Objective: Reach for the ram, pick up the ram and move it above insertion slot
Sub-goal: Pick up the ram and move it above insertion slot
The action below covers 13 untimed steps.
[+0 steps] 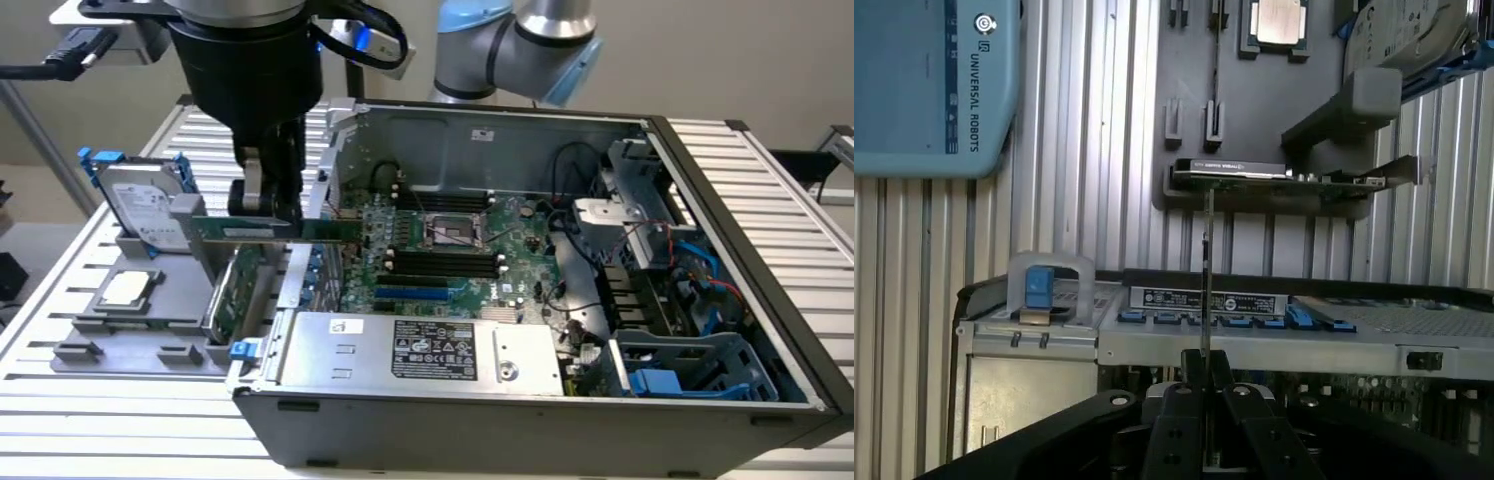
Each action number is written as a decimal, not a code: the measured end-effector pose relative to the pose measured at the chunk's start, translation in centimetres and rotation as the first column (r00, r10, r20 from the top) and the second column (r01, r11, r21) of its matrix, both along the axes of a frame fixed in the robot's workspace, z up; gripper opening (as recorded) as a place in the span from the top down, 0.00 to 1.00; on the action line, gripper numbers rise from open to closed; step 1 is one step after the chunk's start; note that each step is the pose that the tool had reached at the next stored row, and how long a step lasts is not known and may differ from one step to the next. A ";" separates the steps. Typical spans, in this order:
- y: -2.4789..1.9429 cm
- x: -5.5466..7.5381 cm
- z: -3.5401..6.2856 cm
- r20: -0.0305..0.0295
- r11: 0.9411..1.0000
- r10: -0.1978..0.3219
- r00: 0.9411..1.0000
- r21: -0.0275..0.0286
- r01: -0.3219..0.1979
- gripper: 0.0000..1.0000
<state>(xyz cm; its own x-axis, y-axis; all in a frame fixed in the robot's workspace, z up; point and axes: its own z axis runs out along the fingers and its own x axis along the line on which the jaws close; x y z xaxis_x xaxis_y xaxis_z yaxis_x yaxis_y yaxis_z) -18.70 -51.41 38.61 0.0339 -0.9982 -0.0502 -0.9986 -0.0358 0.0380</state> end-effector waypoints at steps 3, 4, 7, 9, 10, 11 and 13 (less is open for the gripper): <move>0.01 1.3 0.00 0.000 1.000 0.000 1.000 0.000 0.000 0.86; 0.02 1.8 0.00 0.000 1.000 0.000 1.000 0.000 0.000 0.86; 0.07 3.2 0.00 0.000 1.000 0.000 1.000 0.000 0.000 0.86; 0.13 4.1 0.00 0.000 1.000 0.000 1.000 0.000 0.000 0.86; 0.18 4.5 0.00 0.000 1.000 0.000 1.000 0.000 0.000 0.86; 0.27 5.0 0.00 0.000 1.000 0.000 1.000 0.000 0.000 0.86; 0.51 5.8 0.00 0.000 1.000 0.000 1.000 0.000 0.000 0.86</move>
<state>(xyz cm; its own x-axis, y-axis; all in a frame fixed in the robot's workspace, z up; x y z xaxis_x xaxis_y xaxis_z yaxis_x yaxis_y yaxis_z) -12.92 -50.90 38.61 0.0339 -0.9982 -0.0503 -0.9986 -0.0358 0.0380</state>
